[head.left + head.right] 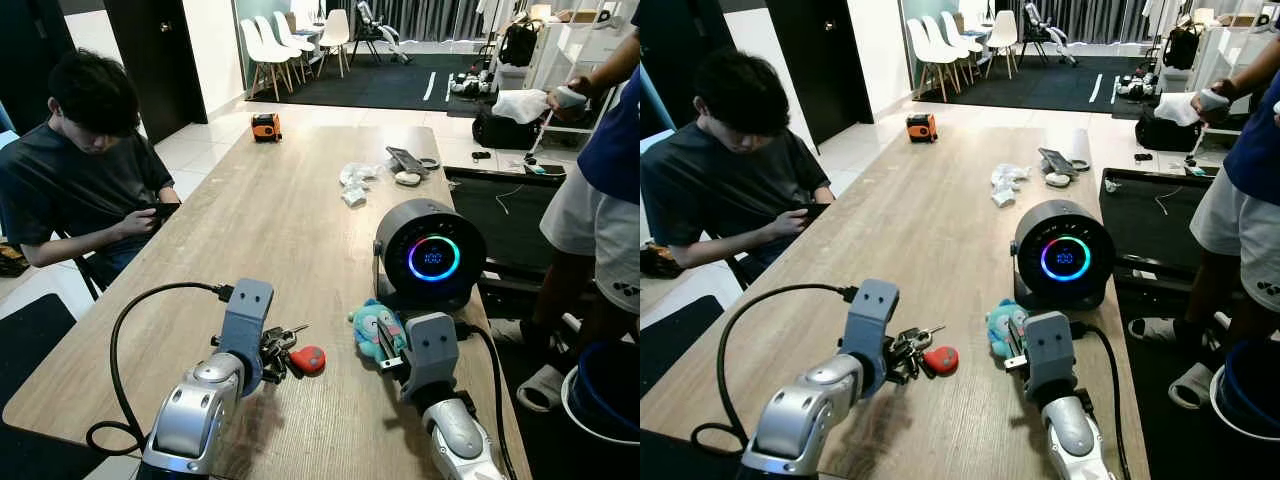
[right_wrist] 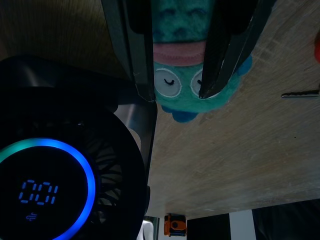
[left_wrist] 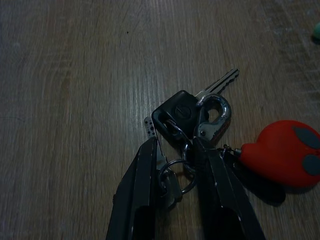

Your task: Hang keys on a hook

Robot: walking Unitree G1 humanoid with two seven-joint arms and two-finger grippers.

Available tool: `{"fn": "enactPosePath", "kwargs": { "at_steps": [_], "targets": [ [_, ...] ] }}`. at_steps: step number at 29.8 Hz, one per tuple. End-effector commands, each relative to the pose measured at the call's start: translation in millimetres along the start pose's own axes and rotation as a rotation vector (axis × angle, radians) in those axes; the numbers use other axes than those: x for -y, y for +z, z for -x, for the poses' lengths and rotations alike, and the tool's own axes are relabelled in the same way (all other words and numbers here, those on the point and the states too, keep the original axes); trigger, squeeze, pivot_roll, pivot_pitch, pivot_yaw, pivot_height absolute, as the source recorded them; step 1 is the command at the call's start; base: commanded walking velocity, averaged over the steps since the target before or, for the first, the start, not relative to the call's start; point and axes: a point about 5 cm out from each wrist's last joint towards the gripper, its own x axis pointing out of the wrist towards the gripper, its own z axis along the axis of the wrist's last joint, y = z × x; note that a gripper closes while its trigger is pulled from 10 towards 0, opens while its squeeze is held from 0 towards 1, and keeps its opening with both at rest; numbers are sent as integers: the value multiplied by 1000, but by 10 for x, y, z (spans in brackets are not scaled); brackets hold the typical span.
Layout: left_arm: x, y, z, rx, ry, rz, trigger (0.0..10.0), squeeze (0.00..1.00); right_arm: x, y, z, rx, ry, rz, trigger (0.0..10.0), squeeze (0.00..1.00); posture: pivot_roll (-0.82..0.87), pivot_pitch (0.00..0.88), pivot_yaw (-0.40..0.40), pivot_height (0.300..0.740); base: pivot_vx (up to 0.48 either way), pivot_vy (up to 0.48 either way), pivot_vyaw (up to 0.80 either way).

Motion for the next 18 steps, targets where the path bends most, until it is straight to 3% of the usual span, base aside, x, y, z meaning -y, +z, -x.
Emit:
{"fn": "enactPosePath", "kwargs": {
  "at_steps": [1,5,6,7,8,9,10,12,13,14,18],
  "targets": [
    [34,-33,-4,-17,-9,27,10000,0,-28,-20,30,-13,6,-7,10000,0,24,138,90,740,0,0,0],
    [56,-71,-7,-26,-8,19,10000,0,-23,-20,33,-14,5,-6,10000,0,23,141,90,740,0,0,0],
    [62,-74,-8,-28,-9,20,9294,0,-22,-19,35,-14,5,-6,10000,0,23,142,91,740,0,0,0],
    [66,-76,-8,-30,-10,22,9294,0,-22,-20,36,-15,5,-6,10000,0,24,143,91,740,0,0,0],
    [71,-75,-9,-32,-11,25,7686,0,-21,-21,38,-15,4,-6,10000,0,24,144,90,740,0,0,0],
    [71,-75,-9,-32,-11,25,7686,0,-21,-21,38,-15,4,-6,10000,0,24,144,90,740,0,0,0],
    [74,-74,-8,-32,-12,24,4353,0,-20,-23,39,-16,4,-6,10000,0,24,145,90,740,0,0,0],
    [76,-73,-7,-33,-13,23,4353,0,-20,-24,40,-16,4,-6,10000,0,24,145,90,740,0,0,0],
    [75,-74,-7,-34,-12,24,1765,0,-20,-25,41,-17,4,-6,10000,0,25,147,90,740,0,0,0],
    [75,-75,-7,-34,-11,25,392,0,-19,-25,41,-17,4,-6,10000,0,25,147,90,740,0,0,0],
    [71,-73,-8,-34,-8,29,0,0,-22,-26,39,-18,5,-7,10000,0,28,149,90,740,0,0,0]
  ]
}}
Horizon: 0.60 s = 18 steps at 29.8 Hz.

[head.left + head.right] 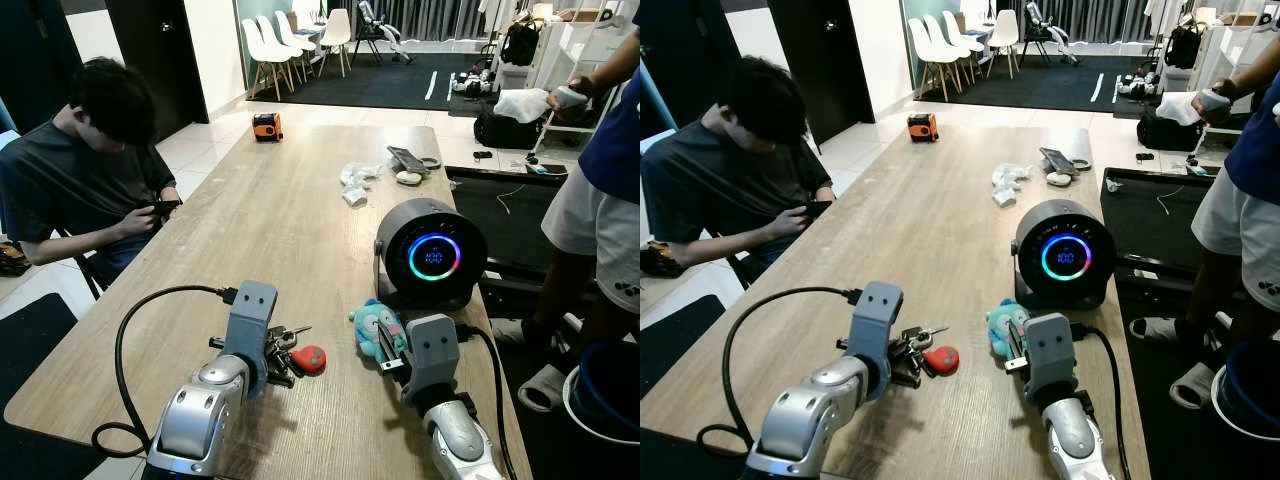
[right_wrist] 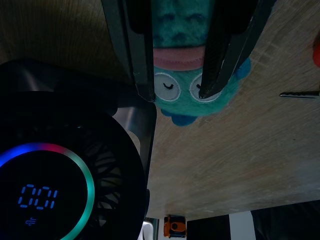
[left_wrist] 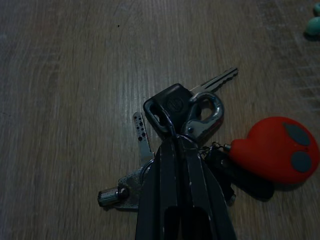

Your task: Hang keys on a hook

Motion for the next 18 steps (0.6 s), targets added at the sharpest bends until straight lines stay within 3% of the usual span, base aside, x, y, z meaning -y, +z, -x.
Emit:
{"fn": "enactPosePath", "kwargs": {
  "at_steps": [1,6,7,8,10,12,14,15,16,18],
  "targets": [
    [16,-55,-1,-24,-3,18,0,0,-26,-18,21,-15,7,-7,10000,0,28,149,90,740,0,0,0],
    [9,-47,6,-17,1,23,0,0,-32,-17,21,-15,8,-9,10000,0,28,150,91,740,0,0,0],
    [9,-14,14,10,-8,27,471,0,-32,-17,22,-15,8,-9,10000,0,28,150,91,740,0,0,0],
    [6,97,43,88,-29,37,10000,0,-32,-16,22,-15,7,-9,10000,0,27,149,91,740,0,0,0],
    [-22,346,137,255,-67,65,10000,0,-29,-12,22,-14,5,-9,10000,0,26,149,91,740,0,0,0],
    [-67,517,221,360,-94,110,10000,0,-24,-8,20,-12,4,-9,10000,0,26,149,91,740,0,0,0],
    [-90,576,252,394,-104,131,10000,0,-22,-6,19,-12,4,-9,10000,0,26,149,91,740,0,0,0],
    [-267,802,374,504,-115,251,10000,0,-14,1,10,-9,1,-13,10000,0,28,147,91,740,0,0,0],
    [-267,802,374,504,-115,251,10000,0,-14,1,10,-9,1,-13,10000,0,28,147,91,740,0,0,0],
    [-444,907,446,552,-92,320,10000,0,-9,5,3,-8,-2,-15,10000,0,31,145,92,740,0,0,0]
  ]
}}
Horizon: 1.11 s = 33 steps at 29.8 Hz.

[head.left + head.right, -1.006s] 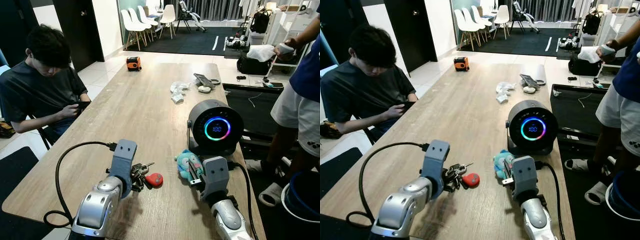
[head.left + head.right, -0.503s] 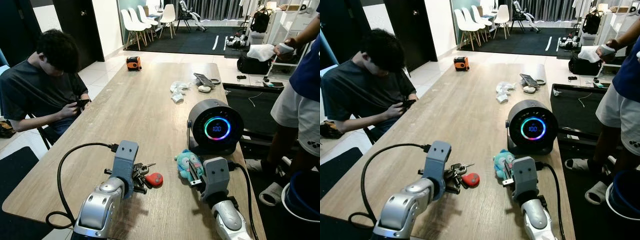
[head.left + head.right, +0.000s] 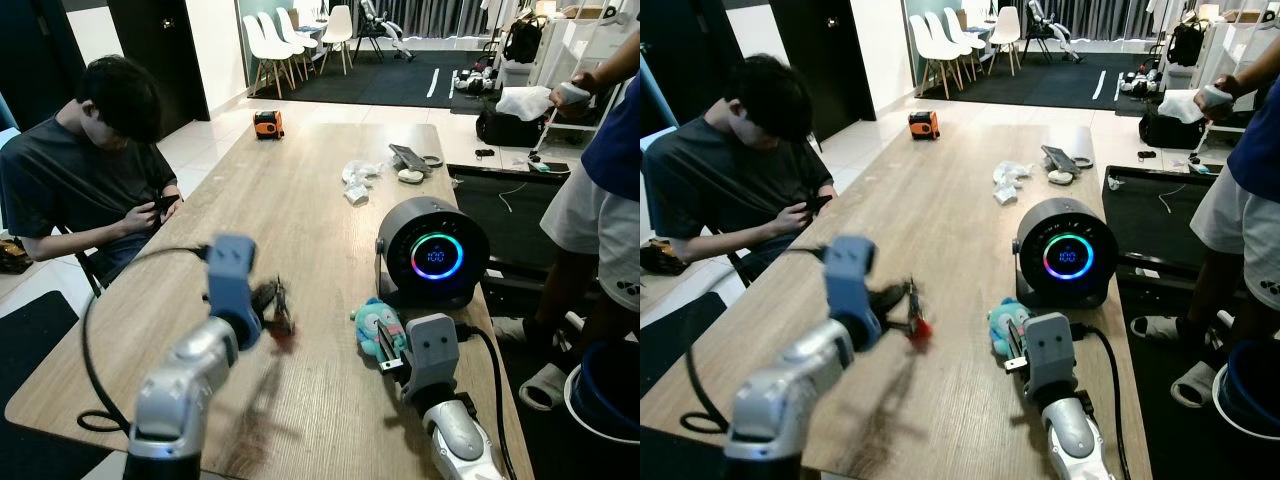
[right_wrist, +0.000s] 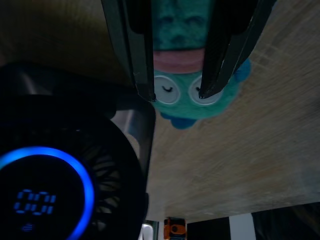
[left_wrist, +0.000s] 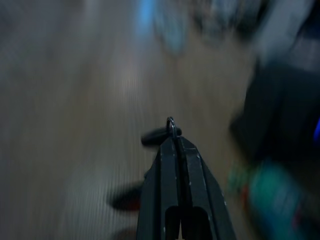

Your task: Hang keys on a hook

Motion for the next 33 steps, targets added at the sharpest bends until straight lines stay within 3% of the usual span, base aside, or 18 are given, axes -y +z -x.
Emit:
{"fn": "enactPosePath", "kwargs": {
  "at_steps": [1,4,5,8,10,13,20,27,28,33],
  "targets": [
    [-151,61,51,10,59,5,10000,0,-10,1,3,-5,0,-12,10000,0,31,144,91,740,0,0,0],
    [-350,48,87,-26,187,-133,10000,0,-10,3,0,-4,0,-14,10000,0,34,142,90,740,0,0,0],
    [-350,48,87,-26,187,-133,10000,0,-10,3,0,-4,0,-14,10000,0,34,142,90,740,0,0,0],
    [-558,64,155,-32,383,-210,10000,0,-12,3,-12,-4,1,-16,10000,0,42,137,87,740,0,0,0],
    [-595,73,168,-31,421,-231,10000,0,-14,4,-15,-3,1,-16,10000,0,42,137,87,740,0,0,0],
    [-632,146,188,4,473,-183,10000,0,-15,21,-34,4,1,-20,10000,0,44,133,81,740,0,0,0],
    [-555,87,202,27,418,-184,10000,0,-5,42,-46,18,-8,-35,10000,0,44,126,78,740,0,0,0],
    [-393,-107,244,67,304,-166,10000,0,44,86,-47,49,-50,-61,10000,0,37,121,76,740,0,0,0],
    [-357,-217,265,74,264,-145,10000,0,74,107,-47,62,-72,-59,10000,0,28,115,76,740,0,0,0],
    [-328,-344,281,68,237,-167,10000,0,127,146,-48,81,-106,-52,10000,0,21,108,77,740,0,0,0]
  ]
}}
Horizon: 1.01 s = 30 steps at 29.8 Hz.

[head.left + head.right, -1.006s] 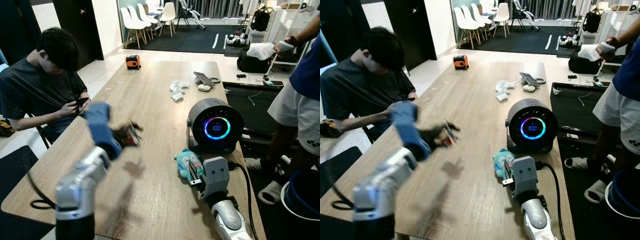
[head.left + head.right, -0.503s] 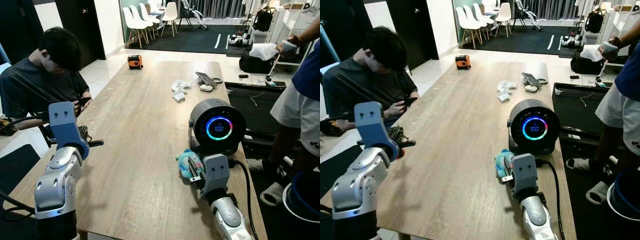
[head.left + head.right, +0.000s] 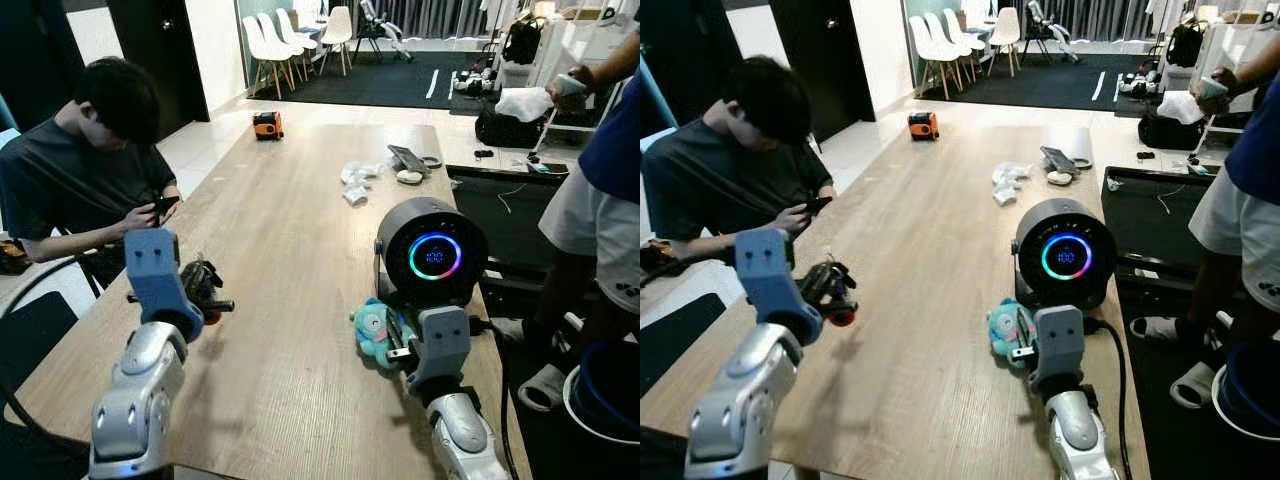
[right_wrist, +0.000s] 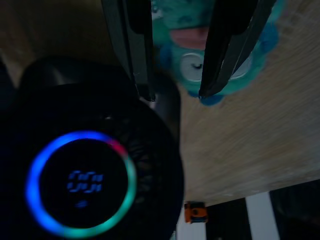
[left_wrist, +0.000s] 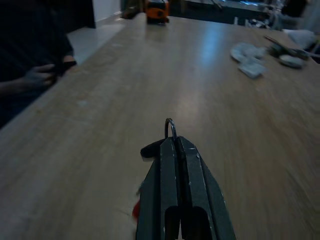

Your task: Hang keys on a hook

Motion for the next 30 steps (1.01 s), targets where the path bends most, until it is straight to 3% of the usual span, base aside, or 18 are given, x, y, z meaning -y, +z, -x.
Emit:
{"fn": "enactPosePath", "kwargs": {
  "at_steps": [1,16,26,30],
  "targets": [
    [16,-27,13,13,-5,2,10000,0,11,56,-6,31,-13,-4,10000,0,21,108,77,740,0,0,0],
    [141,-174,46,-7,-62,-55,10000,0,46,92,12,44,-23,-7,10000,0,11,93,79,740,0,0,0],
    [192,-164,44,9,-95,-49,10000,0,-233,116,74,24,246,-85,10000,0,12,95,79,740,0,0,0],
    [236,-158,45,15,-122,-53,10000,0,-273,134,82,23,265,-91,10000,0,14,97,79,740,0,0,0]
  ]
}}
